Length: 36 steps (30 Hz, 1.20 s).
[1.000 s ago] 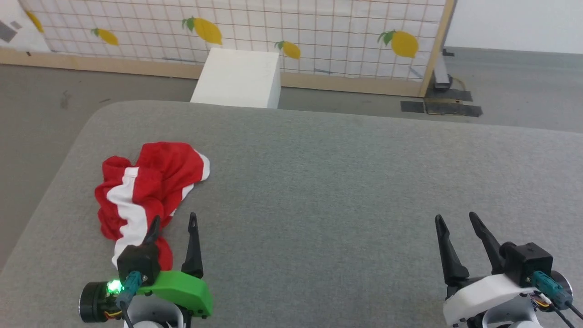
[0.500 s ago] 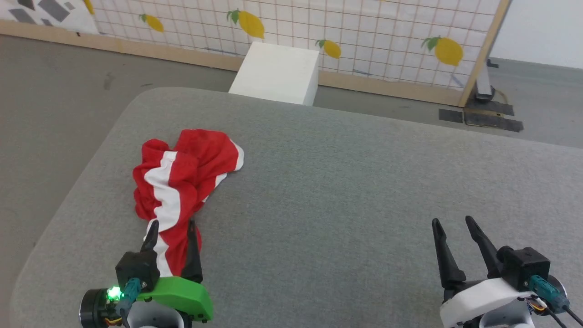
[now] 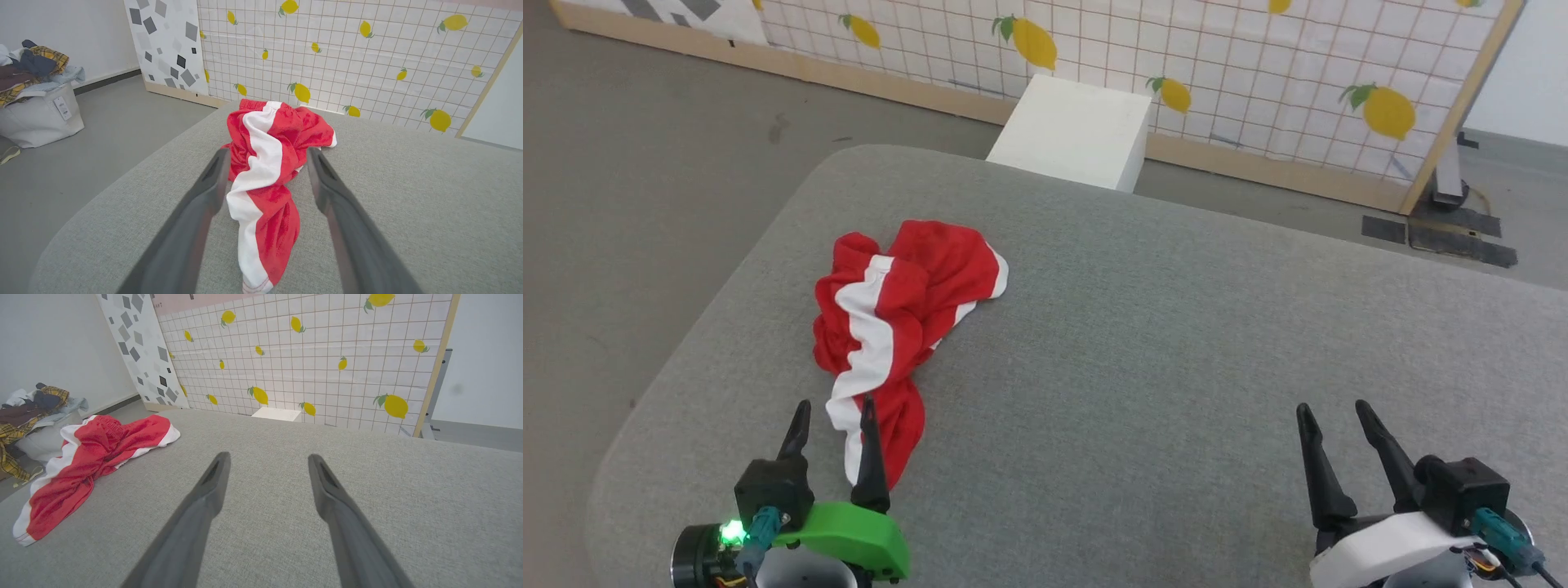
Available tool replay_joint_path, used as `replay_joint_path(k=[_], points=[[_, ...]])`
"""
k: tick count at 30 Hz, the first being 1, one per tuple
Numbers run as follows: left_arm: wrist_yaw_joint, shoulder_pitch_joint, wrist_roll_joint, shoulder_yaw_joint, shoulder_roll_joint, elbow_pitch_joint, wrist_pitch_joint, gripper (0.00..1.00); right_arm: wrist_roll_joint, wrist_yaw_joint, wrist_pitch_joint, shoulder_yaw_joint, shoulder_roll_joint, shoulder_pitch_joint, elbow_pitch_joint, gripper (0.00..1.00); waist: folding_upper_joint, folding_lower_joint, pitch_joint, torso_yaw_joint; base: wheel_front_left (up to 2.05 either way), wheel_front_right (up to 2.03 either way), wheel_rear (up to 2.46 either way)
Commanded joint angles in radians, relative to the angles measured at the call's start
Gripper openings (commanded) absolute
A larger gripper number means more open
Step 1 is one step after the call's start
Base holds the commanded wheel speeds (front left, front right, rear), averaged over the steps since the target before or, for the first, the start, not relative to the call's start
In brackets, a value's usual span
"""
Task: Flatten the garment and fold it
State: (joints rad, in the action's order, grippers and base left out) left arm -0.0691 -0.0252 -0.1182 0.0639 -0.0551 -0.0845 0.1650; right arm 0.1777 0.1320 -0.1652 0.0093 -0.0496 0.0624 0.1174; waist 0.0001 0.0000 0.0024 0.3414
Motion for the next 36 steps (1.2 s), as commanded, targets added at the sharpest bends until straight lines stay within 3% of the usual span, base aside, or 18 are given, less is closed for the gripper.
replay_joint_path(k=[1,36], points=[[-0.009,-0.02,-0.018,0.003,0.003,-0.003,0.011,1.0,0.007,-0.001,-0.01,0.003,0.0,0.009,0.005,1.0,-0.0001,0.0,0.001,0.009,0.0,0.0,0.0],[-0.037,-0.046,-0.047,0.028,0.005,-0.035,0.083,1.0,0.057,-0.001,-0.082,0.008,-0.001,0.023,0.063,1.0,-0.0001,0.0,0.001,0.136,0.0,0.0,0.0]])
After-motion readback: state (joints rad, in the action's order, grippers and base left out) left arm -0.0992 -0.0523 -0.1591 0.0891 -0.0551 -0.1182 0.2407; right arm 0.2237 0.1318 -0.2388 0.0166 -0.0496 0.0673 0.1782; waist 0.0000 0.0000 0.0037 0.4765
